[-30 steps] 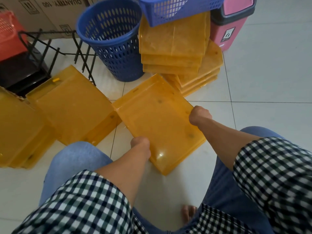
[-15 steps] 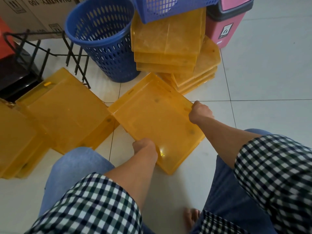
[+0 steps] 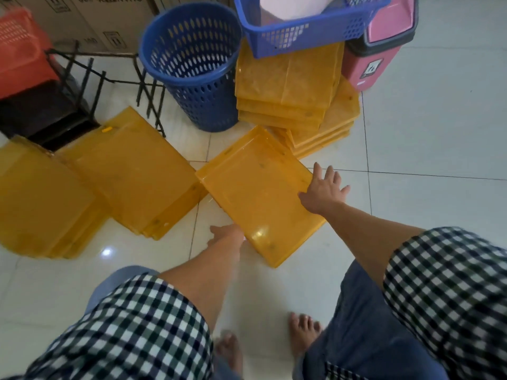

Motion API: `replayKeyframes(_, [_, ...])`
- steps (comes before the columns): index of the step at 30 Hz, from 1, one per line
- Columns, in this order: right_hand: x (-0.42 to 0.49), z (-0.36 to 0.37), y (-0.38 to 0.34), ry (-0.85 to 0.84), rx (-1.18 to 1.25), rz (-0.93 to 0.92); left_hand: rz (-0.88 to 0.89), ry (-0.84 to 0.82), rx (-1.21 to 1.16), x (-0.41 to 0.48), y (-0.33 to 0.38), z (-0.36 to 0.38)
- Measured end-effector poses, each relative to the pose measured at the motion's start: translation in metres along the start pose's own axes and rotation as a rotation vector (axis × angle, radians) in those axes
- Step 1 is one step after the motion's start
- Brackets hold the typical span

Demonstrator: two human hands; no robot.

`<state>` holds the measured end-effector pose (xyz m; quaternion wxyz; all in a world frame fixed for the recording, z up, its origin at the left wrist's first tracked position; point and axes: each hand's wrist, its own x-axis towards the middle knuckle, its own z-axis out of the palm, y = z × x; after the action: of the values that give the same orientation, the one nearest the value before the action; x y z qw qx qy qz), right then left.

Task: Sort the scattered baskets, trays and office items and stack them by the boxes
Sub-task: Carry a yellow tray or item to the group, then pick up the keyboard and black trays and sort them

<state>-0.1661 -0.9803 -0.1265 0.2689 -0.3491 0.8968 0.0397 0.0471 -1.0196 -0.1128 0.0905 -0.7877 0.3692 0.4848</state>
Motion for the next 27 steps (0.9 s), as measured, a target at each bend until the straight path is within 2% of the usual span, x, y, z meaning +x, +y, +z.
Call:
replayKeyframes(2, [-0.042,-0.027,-0.012,-0.015,-0.011,-0.065,0.022,0.078,0.093,-0.046,-0.006,-0.039])
replayKeyframes(7, [-0.161,-0.124,-0.042,-0.102,-0.081,-0.167,0.25,0.127,0.483,-0.178,-0.02,-0.138])
replayKeyframes(12, [-0.262,-0.22,-0.065,-0.138,-0.169,-0.303,0.299,0.196,0.634,-0.292,-0.049,-0.215])
replayKeyframes(18, [-0.353,-0.279,-0.085,-0.154,-0.207,-0.511,0.202,0.3,0.548,-0.394,-0.094,-0.268])
replayKeyframes(27, [-0.45,-0.267,-0.137,-0.173,-0.294,-0.851,-0.087,0.457,0.276,-0.477,-0.196,-0.283])
